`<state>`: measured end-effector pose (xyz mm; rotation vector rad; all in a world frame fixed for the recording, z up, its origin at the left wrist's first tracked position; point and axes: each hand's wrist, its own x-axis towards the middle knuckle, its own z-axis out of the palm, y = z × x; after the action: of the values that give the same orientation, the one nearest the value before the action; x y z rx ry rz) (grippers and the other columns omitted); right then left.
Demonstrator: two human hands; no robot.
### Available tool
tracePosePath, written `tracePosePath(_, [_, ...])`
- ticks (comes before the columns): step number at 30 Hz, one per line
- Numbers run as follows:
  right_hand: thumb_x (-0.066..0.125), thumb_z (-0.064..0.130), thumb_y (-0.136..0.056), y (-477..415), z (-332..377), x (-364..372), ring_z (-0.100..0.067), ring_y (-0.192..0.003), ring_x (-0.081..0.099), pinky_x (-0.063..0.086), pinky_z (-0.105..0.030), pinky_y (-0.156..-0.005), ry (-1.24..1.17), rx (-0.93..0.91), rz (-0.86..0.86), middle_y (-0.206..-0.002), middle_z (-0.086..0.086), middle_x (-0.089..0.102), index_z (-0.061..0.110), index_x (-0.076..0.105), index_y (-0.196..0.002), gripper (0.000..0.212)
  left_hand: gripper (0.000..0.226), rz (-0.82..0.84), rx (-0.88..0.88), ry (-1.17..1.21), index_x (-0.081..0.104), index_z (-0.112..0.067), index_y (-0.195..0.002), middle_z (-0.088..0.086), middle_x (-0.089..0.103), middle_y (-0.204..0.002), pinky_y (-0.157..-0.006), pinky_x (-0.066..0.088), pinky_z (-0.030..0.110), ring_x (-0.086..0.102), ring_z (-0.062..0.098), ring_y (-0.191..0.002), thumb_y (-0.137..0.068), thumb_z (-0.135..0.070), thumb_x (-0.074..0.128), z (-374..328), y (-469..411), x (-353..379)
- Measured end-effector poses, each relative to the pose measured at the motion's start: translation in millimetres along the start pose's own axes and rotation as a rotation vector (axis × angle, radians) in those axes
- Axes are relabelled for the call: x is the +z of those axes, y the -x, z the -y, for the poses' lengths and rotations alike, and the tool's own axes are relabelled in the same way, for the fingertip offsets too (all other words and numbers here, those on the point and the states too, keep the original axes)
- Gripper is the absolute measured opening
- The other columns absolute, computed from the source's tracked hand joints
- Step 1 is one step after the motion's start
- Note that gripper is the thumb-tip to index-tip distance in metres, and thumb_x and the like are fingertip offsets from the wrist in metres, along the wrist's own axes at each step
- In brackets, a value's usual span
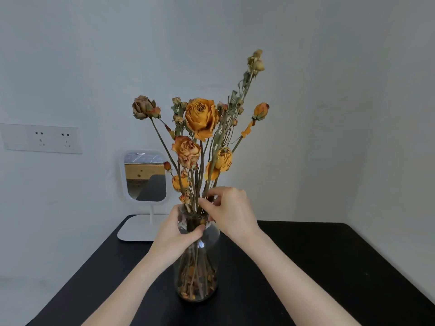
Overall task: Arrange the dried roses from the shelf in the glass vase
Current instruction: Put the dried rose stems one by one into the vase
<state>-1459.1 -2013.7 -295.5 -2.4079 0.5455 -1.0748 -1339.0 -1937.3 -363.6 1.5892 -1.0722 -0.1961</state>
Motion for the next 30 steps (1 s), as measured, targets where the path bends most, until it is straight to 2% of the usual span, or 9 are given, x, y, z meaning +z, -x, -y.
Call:
tracePosePath(4, [0.060, 0.033, -0.088, 0.7, 1.9, -2.9, 0.000, -0.048, 0.054, 0.047, -0.013, -0.057, -0.091, -0.014, -0.126, -0.055, 0.014, 0.054, 0.019, 0.072, -0.100, 0.022, 0.051, 0.002, 0.000, 0.016, 0.048, -0.026, -0.118, -0.017, 0.058, -0.112, -0.094, 0.039, 0.025, 0.051, 0.004, -0.112, -0.073, -0.025, 0.073, 1.9, 0.7, 0.7])
tracePosePath(6, [0.060, 0.032, -0.088, 1.1, 0.5, -1.4, -0.001, -0.051, 0.054, 0.049, -0.016, -0.058, -0.065, -0.014, -0.088, -0.060, 0.013, 0.056, 0.018, 0.073, -0.098, 0.022, 0.052, 0.007, -0.004, 0.023, 0.048, -0.025, -0.119, -0.016, 0.058, -0.113, -0.097, 0.039, 0.028, 0.050, 0.006, -0.113, -0.074, -0.024, 0.073, 2.4, 0.1, 0.7])
tracePosePath(10, [0.060, 0.030, -0.089, 3.7, -3.3, 4.3, -0.003, -0.057, 0.055, 0.052, -0.021, -0.062, 0.020, 0.004, 0.059, -0.067, 0.010, 0.059, 0.019, 0.073, -0.100, 0.020, 0.051, 0.002, -0.009, 0.036, 0.047, -0.029, -0.118, -0.019, 0.058, -0.110, -0.090, 0.040, 0.021, 0.052, 0.002, -0.110, -0.074, -0.025, 0.073, 3.1, -0.4, 1.3])
tracePosePath(13, [0.061, 0.029, -0.088, 2.7, -3.4, 1.9, 0.002, -0.045, 0.053, 0.048, -0.016, -0.055, -0.089, 0.023, 0.021, -0.063, 0.011, 0.062, 0.020, 0.069, -0.105, 0.022, 0.048, 0.005, -0.004, 0.044, 0.047, -0.036, -0.112, -0.020, 0.059, -0.109, -0.087, 0.038, 0.017, 0.052, -0.003, -0.108, -0.074, -0.025, 0.074, 4.1, -0.6, 1.0])
tracePosePath(16, [0.061, 0.029, -0.088, 1.3, -3.5, -3.4, 0.006, -0.041, 0.052, 0.042, -0.013, -0.051, -0.171, 0.037, -0.027, -0.056, 0.012, 0.060, 0.020, 0.070, -0.100, 0.018, 0.049, 0.005, -0.006, 0.045, 0.047, -0.038, -0.111, -0.022, 0.059, -0.109, -0.081, 0.037, 0.011, 0.051, -0.006, -0.107, -0.072, -0.028, 0.075, 4.4, 0.6, 0.5])
tracePosePath(21, [0.059, 0.024, -0.090, 5.6, -10.3, -1.5, 0.007, -0.038, 0.051, 0.043, -0.015, -0.053, -0.138, 0.073, 0.072, -0.056, 0.011, 0.058, 0.016, 0.071, -0.101, 0.018, 0.051, -0.029, -0.011, 0.071, 0.050, -0.038, -0.108, -0.024, 0.060, -0.104, -0.068, 0.040, -0.001, 0.048, -0.022, -0.098, -0.067, -0.034, 0.079, -0.6, 3.4, 3.2])
tracePosePath(24, [0.058, 0.022, -0.091, 3.5, -13.0, -4.0, 0.005, -0.038, 0.052, 0.042, -0.013, -0.052, -0.142, 0.087, 0.107, -0.057, 0.009, 0.061, 0.016, 0.068, -0.108, 0.021, 0.049, -0.048, -0.001, 0.074, 0.049, -0.038, -0.103, -0.022, 0.060, -0.101, -0.064, 0.035, -0.008, 0.047, -0.028, -0.091, -0.065, -0.032, 0.080, -3.4, 4.9, 5.8])
tracePosePath(26, [0.057, 0.022, -0.091, 2.9, -13.6, -7.2, 0.002, -0.037, 0.053, 0.042, -0.010, -0.048, -0.178, 0.090, 0.097, -0.057, 0.008, 0.062, 0.018, 0.065, -0.112, 0.023, 0.049, -0.052, -0.003, 0.075, 0.047, -0.040, -0.099, -0.022, 0.058, -0.100, -0.061, 0.033, -0.009, 0.045, -0.031, -0.087, -0.065, -0.029, 0.081, -4.9, 6.3, 7.1])
tracePosePath(30, [0.056, 0.024, -0.091, 5.6, -17.0, -10.2, -0.002, -0.036, 0.052, 0.041, -0.009, -0.047, -0.208, 0.087, 0.062, -0.055, 0.008, 0.062, 0.018, 0.067, -0.106, 0.019, 0.050, -0.076, -0.005, 0.078, 0.045, -0.042, -0.096, -0.024, 0.055, -0.100, -0.061, 0.035, -0.008, 0.043, -0.033, -0.086, -0.064, -0.031, 0.081, -8.9, 8.8, 10.2])
